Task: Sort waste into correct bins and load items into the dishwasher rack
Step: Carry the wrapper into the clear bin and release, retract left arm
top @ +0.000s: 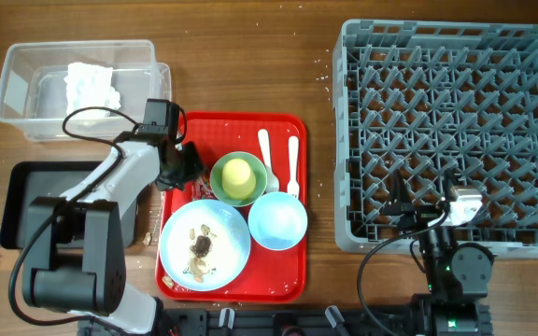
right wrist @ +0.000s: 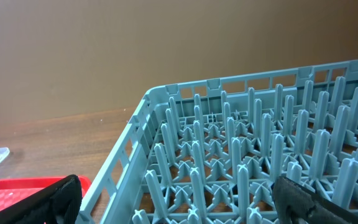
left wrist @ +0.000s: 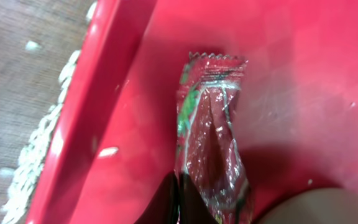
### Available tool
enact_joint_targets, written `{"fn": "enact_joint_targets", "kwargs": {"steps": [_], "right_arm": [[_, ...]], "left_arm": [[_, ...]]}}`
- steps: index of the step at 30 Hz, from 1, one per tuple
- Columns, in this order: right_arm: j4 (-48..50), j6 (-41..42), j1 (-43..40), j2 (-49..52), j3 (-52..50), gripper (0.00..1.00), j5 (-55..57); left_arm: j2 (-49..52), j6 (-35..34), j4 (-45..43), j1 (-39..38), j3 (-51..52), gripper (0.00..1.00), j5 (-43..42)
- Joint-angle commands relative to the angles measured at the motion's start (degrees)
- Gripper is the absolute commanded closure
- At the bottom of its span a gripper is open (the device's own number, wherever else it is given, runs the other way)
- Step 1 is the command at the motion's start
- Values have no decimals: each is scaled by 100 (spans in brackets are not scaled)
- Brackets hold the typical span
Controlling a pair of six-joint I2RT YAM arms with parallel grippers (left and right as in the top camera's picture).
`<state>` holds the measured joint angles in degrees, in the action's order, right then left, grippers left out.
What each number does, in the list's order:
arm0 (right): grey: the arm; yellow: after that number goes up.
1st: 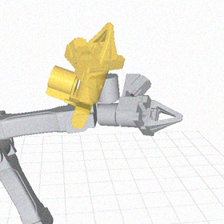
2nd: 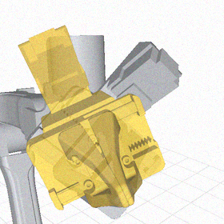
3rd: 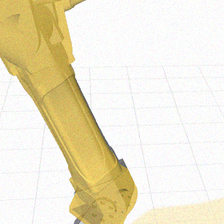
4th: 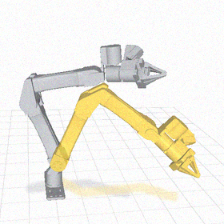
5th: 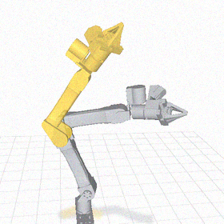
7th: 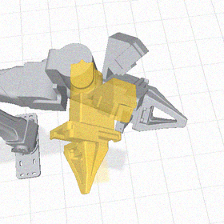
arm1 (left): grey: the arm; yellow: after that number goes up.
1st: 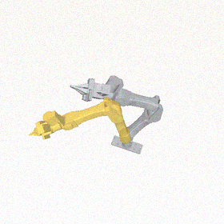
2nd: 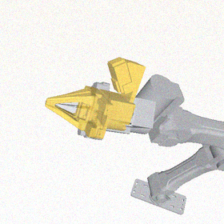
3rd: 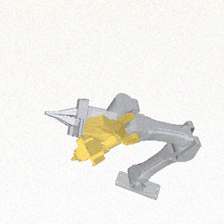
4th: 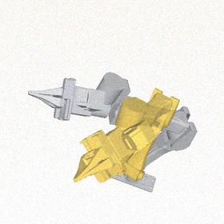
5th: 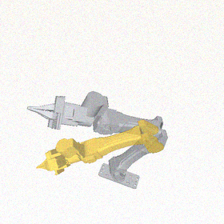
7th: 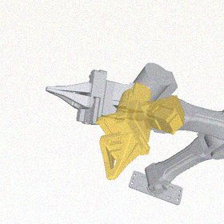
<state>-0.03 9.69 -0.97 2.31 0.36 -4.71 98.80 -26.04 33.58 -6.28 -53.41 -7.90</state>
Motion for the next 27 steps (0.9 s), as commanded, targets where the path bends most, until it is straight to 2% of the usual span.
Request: {"fn": "enact_joint_targets", "kwargs": {"steps": [1,5,8,11,13,14,15,16,17,19,20,21,24,27], "right_arm": [[20,-68,-28,-20,-4,0,-7],[20,-70,-28,-20,-4,0,-7],[20,-70,-28,-20,-4,0,-7],[20,-68,-28,-20,-4,0,-7],[20,-70,-28,-20,-4,0,-7],[20,-68,-28,-20,-4,1,-7],[20,-68,-28,-20,-4,0,-7],[20,-68,-28,-20,-4,0,-7],[20,-68,-28,-20,-4,0,-7],[20,-68,-28,-20,-4,0,-7],[20,-70,-28,-20,-4,0,-7],[20,-68,-28,-20,-4,0,-7],[20,-68,-28,-20,-4,0,-7],[57,-68,-28,-20,-4,0,-4]], "left_arm": [[-184,4,446,74,-673,96,262],[-704,-20,522,407,-1550,96,1010],[-885,-363,-601,938,-1639,96,1408],[-625,-361,-1880,1672,-1635,96,1423],[-396,-363,-2227,1963,-1635,93,1423],[-310,-363,-2304,2059,-1635,85,1421],[-240,-363,-2363,2146,-1635,67,1423],[-236,-363,-2382,2260,-1635,43,1421],[-275,-363,-2398,2308,-1635,32,1421],[-479,-382,-2347,2402,-1637,32,1394],[-772,-470,-2164,2470,-1637,26,1392],[-1102,-468,-1869,2505,-1637,0,1394],[-2083,-479,-994,2717,-1635,0,1399],[-2669,-1637,-417,3519,-1635,0,1392]]}}
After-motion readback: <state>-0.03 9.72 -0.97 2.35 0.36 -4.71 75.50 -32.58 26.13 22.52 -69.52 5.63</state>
